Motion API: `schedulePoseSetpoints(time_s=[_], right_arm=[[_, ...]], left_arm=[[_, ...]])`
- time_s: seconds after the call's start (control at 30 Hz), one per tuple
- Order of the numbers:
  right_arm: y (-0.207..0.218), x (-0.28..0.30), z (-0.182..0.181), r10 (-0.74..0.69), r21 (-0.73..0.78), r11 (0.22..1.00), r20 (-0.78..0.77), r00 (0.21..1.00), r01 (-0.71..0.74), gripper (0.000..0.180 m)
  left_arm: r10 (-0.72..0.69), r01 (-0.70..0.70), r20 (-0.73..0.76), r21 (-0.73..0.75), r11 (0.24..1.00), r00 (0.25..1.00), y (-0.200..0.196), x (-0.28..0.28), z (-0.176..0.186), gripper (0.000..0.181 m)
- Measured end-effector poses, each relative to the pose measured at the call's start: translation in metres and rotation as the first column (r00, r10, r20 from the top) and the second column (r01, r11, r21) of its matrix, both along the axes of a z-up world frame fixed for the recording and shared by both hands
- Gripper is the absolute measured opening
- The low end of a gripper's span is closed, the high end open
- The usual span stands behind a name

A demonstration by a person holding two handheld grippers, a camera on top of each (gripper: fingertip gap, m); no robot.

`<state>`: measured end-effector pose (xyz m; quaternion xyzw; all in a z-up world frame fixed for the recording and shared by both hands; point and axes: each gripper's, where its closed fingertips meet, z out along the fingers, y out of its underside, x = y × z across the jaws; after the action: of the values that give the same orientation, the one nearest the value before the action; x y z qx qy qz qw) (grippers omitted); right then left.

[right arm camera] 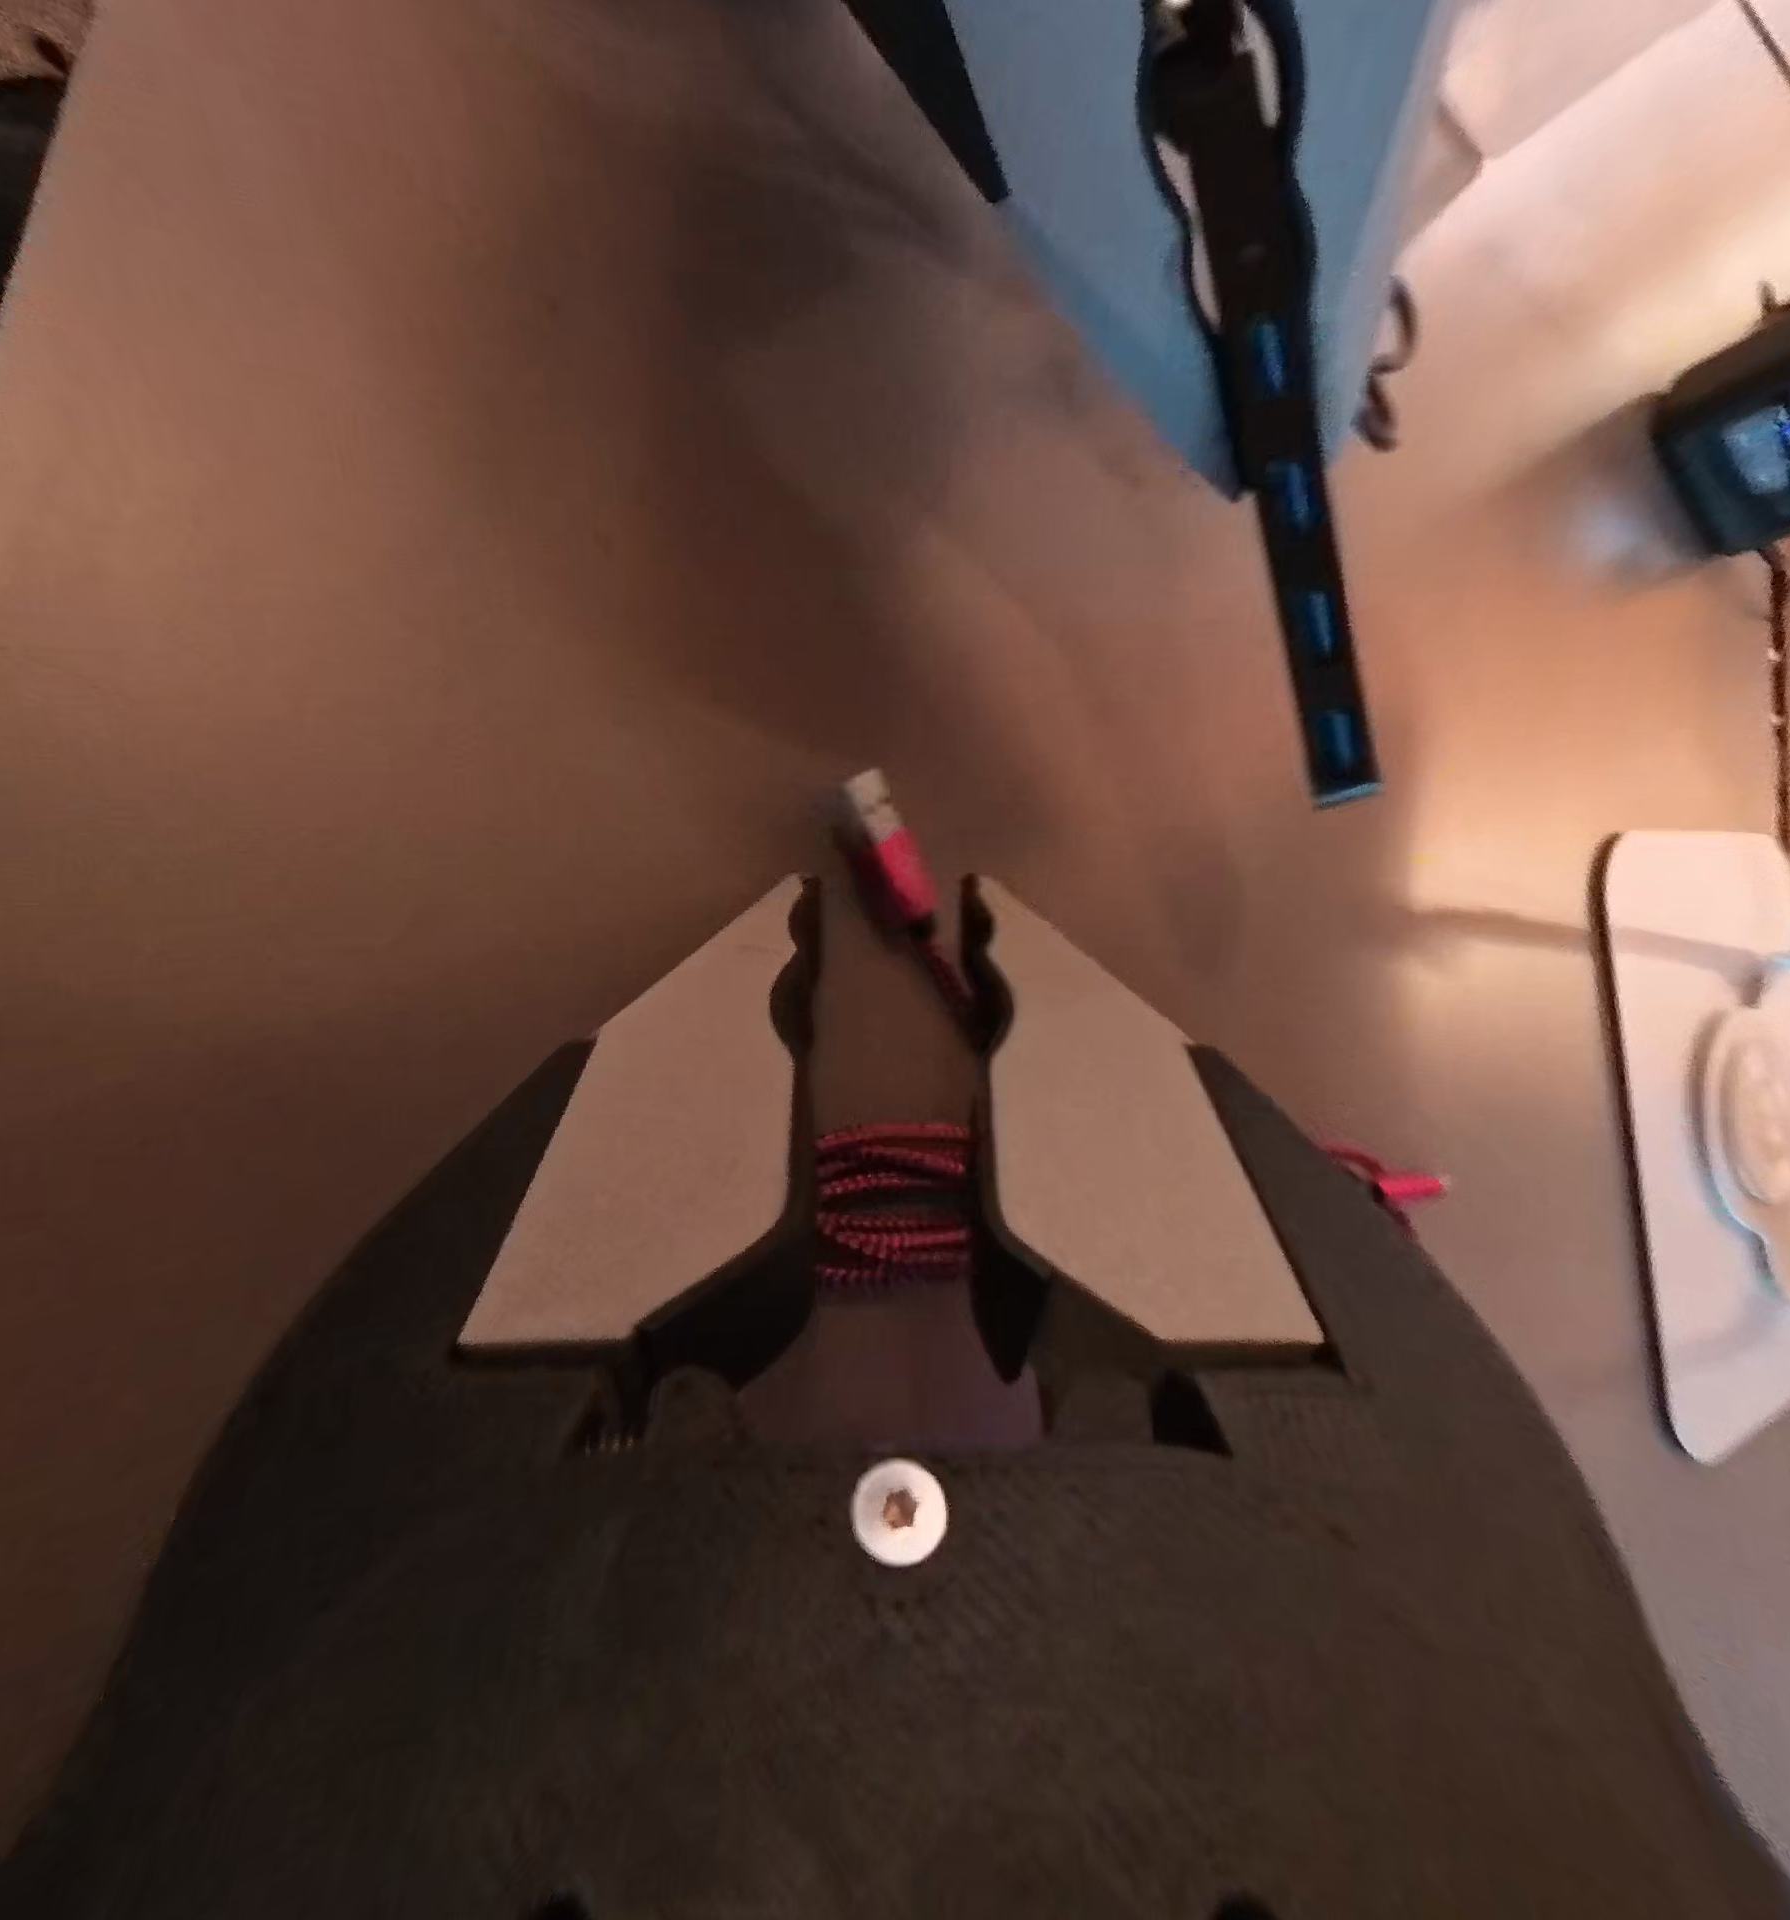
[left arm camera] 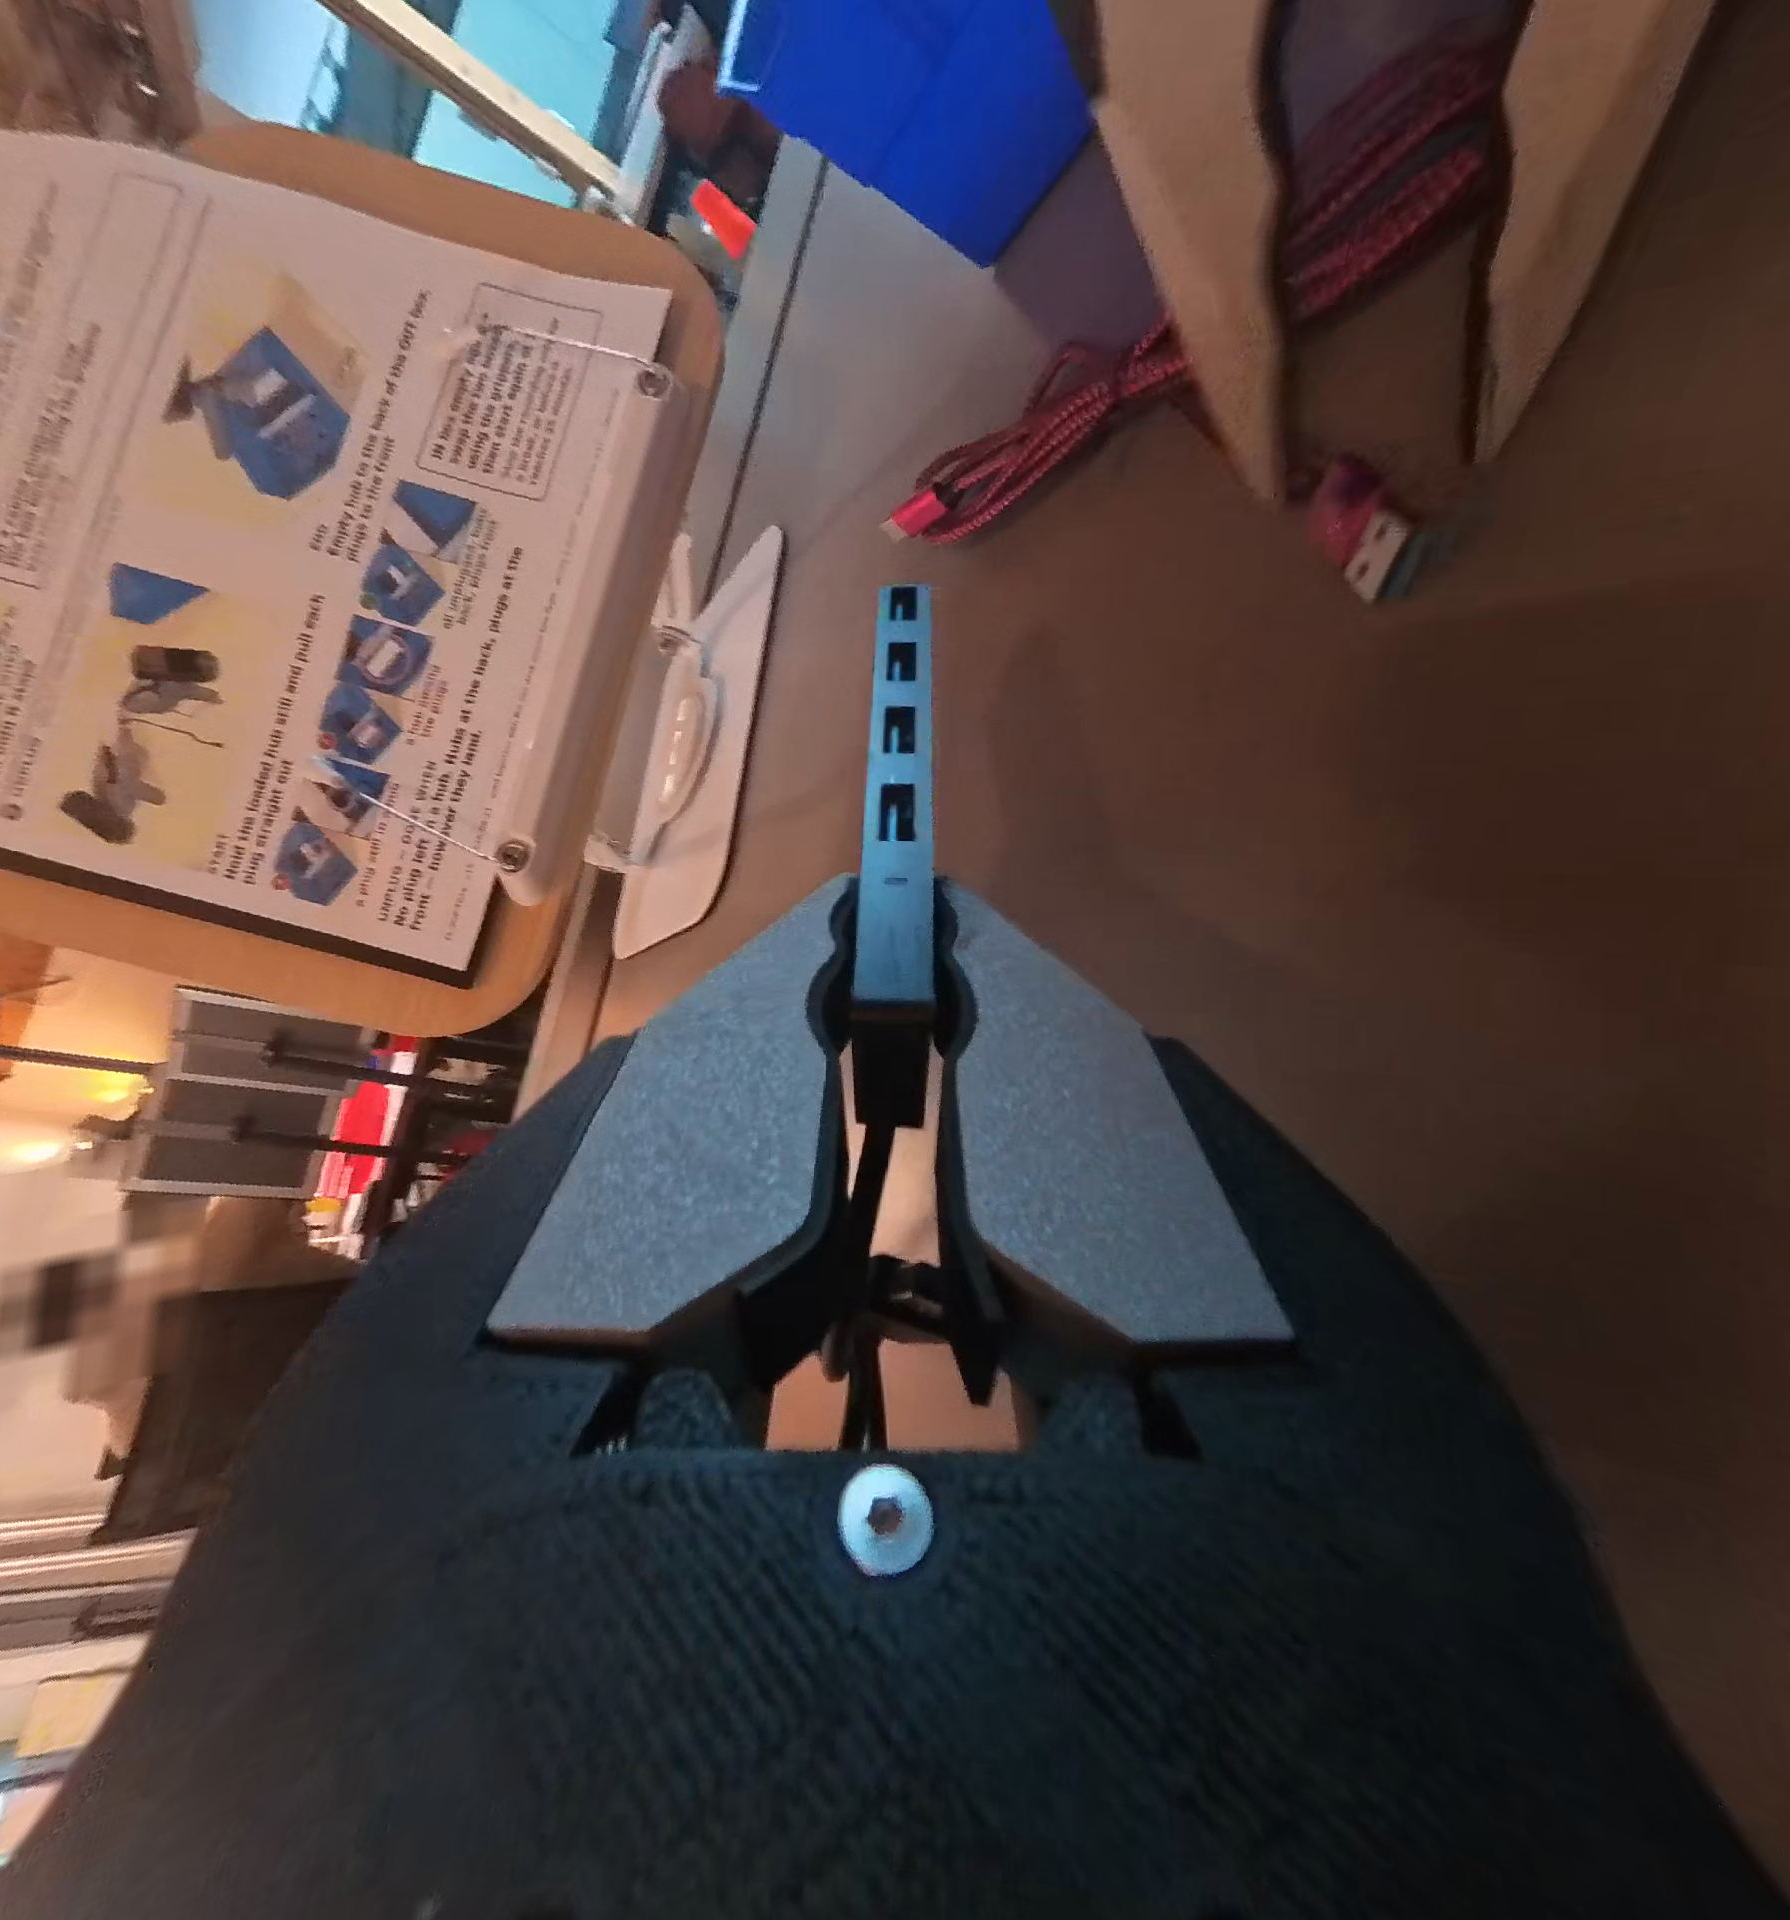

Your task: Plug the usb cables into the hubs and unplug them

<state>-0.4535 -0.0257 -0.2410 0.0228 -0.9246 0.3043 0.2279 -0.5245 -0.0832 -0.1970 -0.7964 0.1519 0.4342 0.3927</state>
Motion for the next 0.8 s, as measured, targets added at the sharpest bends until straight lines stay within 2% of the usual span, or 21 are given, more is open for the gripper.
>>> schedulePoseSetpoints(time_s=[0.03, 0.1, 0.2, 0.3, 0.37, 0.47, 0.6, 0.73, 0.8], right_arm=[[-0.002, -0.001, -0.001, 0.008, -0.006, 1.000, 0.010, 1.000, -0.007, 0.012], [-0.005, -0.008, 0.002, -0.013, -0.035, 0.999, 0.009, 1.000, 0.013, 0.000], [-0.006, -0.015, 0.015, -0.125, -0.141, 0.980, 0.112, 0.986, 0.140, 0.000], [-0.018, -0.006, 0.041, -0.099, -0.339, 0.923, 0.248, 0.964, 0.182, 0.000], [-0.014, -0.009, 0.043, -0.130, -0.360, 0.908, 0.243, 0.961, 0.214, 0.000], [-0.006, -0.010, 0.041, -0.121, -0.310, 0.940, 0.078, 0.990, 0.140, 0.000], [-0.002, 0.008, 0.027, -0.026, -0.119, 0.992, 0.063, 0.998, 0.033, 0.000], [0.011, -0.005, 0.026, -0.051, 0.110, 0.993, 0.028, 0.998, 0.048, 0.034], [0.008, -0.009, 0.030, -0.024, 0.181, 0.983, 0.019, 1.000, 0.020, 0.033]], left_arm=[[0.000, 0.000, -0.018, 0.014, 1.000, 1.000, 0.000, 0.000, 0.004, 0.009], [-0.006, 0.009, -0.049, 0.054, 0.999, 0.999, 0.001, 0.001, 0.012, 0.009], [0.022, -0.009, -0.129, 0.103, 0.995, 0.991, -0.002, -0.003, 0.027, 0.009], [0.046, -0.025, -0.172, 0.123, 0.992, 0.984, -0.004, -0.007, 0.034, 0.007], [0.046, -0.031, -0.144, 0.104, 0.994, 0.989, -0.003, -0.008, 0.028, 0.007], [0.037, -0.028, -0.119, 0.080, 0.996, 0.992, -0.001, -0.008, 0.020, 0.008], [0.010, -0.001, -0.110, 0.077, 0.997, 0.994, 0.002, -0.004, 0.018, 0.008], [-0.019, 0.029, -0.127, 0.072, 0.997, 0.992, 0.005, -0.001, 0.017, 0.008], [-0.012, 0.021, -0.120, 0.073, 0.997, 0.993, 0.004, -0.003, 0.016, 0.008]])
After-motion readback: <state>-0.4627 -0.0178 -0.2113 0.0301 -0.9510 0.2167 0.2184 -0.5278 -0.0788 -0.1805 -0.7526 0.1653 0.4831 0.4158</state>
